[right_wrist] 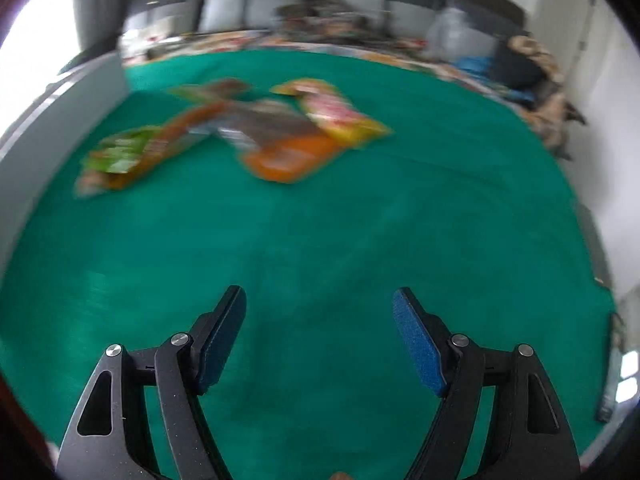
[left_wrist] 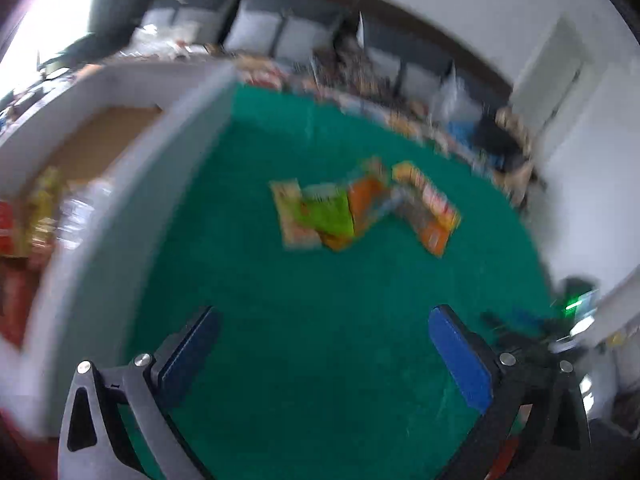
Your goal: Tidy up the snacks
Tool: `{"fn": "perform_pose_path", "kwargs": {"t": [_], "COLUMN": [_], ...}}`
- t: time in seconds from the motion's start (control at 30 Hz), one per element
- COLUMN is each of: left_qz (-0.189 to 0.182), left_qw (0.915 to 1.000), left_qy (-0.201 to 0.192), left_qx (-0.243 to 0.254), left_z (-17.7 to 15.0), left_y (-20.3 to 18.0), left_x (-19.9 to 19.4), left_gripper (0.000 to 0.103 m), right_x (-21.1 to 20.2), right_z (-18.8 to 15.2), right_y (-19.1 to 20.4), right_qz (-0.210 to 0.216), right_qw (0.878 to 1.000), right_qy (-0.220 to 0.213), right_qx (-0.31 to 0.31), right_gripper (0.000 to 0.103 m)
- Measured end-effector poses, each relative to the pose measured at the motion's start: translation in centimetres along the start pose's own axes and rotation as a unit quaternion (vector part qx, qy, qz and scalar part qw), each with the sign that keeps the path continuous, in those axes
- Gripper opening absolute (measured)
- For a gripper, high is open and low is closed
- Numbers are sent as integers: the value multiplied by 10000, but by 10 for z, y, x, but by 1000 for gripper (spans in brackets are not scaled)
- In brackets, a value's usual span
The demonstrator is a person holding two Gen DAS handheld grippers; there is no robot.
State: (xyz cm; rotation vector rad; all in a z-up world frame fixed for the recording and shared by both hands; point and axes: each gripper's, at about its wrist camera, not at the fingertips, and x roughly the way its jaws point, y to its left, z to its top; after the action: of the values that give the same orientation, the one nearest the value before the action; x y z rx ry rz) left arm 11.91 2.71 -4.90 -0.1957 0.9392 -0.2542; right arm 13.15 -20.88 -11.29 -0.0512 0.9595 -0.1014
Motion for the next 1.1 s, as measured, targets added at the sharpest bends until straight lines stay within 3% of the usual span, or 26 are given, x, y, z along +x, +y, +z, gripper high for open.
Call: {"fn": "perform_pose_path", "kwargs": {"t": [0.07, 0.1, 0.17, 0.33, 0.4, 0.53, 1.1], "left_qz": [151, 373, 473, 821, 981, 1113, 1056], "left_qw": [9998, 9989, 9983, 9952, 9933, 9890, 9899], "left_qy": [123, 207, 183, 327, 127, 149, 150], "left_qx": [90, 211, 270, 417, 602, 960, 933], "left_z": [-3, -1, 3, 12, 7, 6, 11], "left_y": [0, -11, -5, -3, -1, -19, -13], "left_x": [23, 53, 66, 117, 118, 124, 126], "left_gripper": [102, 102, 102, 102, 102, 103, 103], "right_x": [5, 9, 15, 16, 18, 24, 32], "right_z": [-6, -6, -9, -18, -18, -18, -19], "right_y": [-31, -39, -58, -86, -94, -97, -100], "right_qz": [-279, -348, -443, -227, -82, -83, -94], "right_qw": [9995, 9992, 9985, 9962, 9952, 9947, 9943], "right_qy": [-43, -60, -63, -173, -138, -116, -93], "right_qx": [108, 158, 328, 828, 966, 1015, 1056], "right_gripper": [79, 79, 79, 84, 86, 90, 92]}}
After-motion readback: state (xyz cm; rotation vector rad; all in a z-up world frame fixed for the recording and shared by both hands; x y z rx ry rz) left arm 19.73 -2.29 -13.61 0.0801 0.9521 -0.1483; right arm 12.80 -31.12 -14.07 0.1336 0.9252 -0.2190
